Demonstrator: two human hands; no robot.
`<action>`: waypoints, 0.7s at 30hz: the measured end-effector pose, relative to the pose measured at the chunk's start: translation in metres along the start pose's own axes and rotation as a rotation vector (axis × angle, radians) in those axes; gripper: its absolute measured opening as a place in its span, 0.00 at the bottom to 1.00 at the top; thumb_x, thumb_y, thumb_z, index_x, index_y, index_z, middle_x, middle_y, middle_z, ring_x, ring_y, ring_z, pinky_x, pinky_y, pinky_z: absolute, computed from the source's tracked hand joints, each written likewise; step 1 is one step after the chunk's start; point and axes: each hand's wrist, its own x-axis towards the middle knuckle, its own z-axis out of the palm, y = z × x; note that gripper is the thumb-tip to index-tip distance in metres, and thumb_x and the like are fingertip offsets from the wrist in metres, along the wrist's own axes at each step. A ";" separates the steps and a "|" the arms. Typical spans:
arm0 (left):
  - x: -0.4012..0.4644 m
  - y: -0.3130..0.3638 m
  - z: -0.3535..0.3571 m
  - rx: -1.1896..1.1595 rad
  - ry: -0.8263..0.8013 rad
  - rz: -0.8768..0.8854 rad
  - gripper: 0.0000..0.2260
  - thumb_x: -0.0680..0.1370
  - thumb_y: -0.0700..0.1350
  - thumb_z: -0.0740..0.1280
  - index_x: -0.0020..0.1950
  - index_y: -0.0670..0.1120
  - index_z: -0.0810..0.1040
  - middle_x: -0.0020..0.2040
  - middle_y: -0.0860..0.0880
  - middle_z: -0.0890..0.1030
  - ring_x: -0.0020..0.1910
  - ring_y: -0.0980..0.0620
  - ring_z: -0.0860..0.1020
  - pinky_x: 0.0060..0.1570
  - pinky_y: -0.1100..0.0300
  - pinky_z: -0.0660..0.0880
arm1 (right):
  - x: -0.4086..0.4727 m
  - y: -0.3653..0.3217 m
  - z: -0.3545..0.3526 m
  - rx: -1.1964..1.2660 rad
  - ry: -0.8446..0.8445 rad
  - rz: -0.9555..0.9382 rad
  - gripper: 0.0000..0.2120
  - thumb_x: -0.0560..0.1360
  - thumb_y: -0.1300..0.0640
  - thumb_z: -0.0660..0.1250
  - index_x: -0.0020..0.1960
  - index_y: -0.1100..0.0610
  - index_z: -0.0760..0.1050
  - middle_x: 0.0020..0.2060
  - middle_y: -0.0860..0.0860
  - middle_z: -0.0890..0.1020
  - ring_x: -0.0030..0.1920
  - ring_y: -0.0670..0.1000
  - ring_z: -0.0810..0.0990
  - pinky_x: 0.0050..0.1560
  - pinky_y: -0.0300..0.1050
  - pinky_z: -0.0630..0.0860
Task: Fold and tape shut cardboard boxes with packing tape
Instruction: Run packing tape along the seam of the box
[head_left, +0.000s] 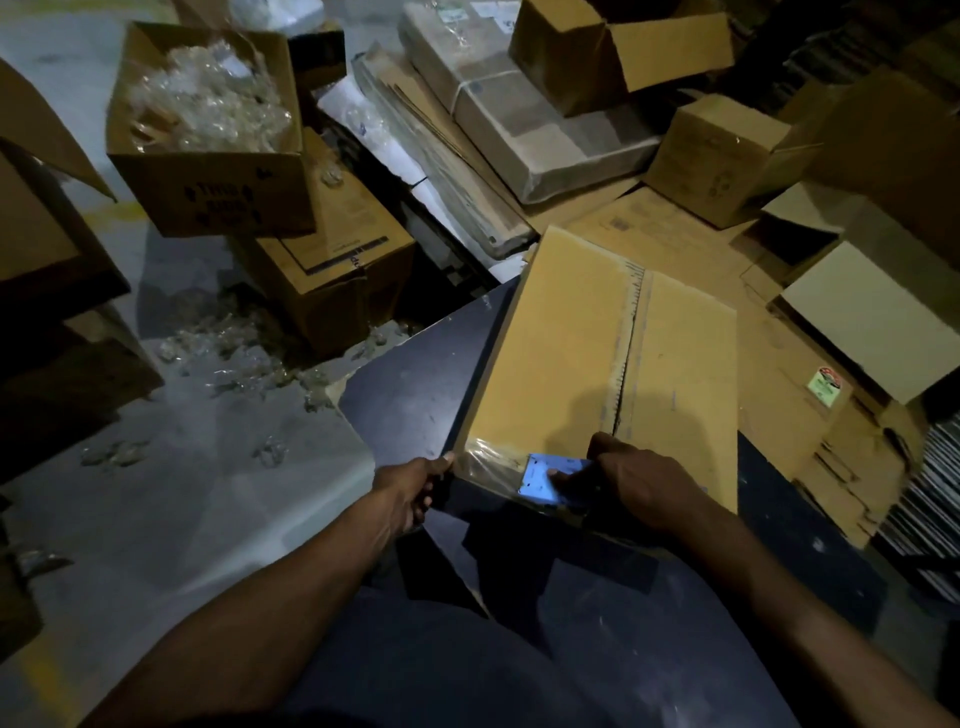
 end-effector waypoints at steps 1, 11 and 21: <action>-0.001 -0.001 -0.004 0.054 0.053 0.029 0.16 0.63 0.48 0.88 0.38 0.44 0.84 0.33 0.44 0.80 0.30 0.47 0.75 0.31 0.56 0.67 | -0.001 0.000 -0.001 -0.011 0.001 -0.005 0.27 0.83 0.30 0.55 0.71 0.46 0.77 0.55 0.47 0.71 0.48 0.52 0.76 0.46 0.47 0.67; -0.038 0.010 0.022 1.299 -0.143 1.781 0.29 0.84 0.63 0.70 0.79 0.46 0.78 0.78 0.47 0.78 0.79 0.48 0.75 0.81 0.49 0.67 | -0.004 -0.006 -0.010 0.065 -0.022 0.096 0.32 0.81 0.27 0.58 0.71 0.50 0.77 0.63 0.53 0.80 0.64 0.59 0.81 0.59 0.52 0.75; -0.006 0.016 0.014 1.333 -0.155 2.064 0.18 0.92 0.43 0.58 0.78 0.41 0.78 0.80 0.43 0.76 0.79 0.45 0.74 0.74 0.40 0.76 | -0.039 0.043 -0.006 -0.105 -0.078 0.183 0.28 0.81 0.28 0.60 0.66 0.47 0.80 0.60 0.54 0.84 0.58 0.60 0.84 0.52 0.51 0.75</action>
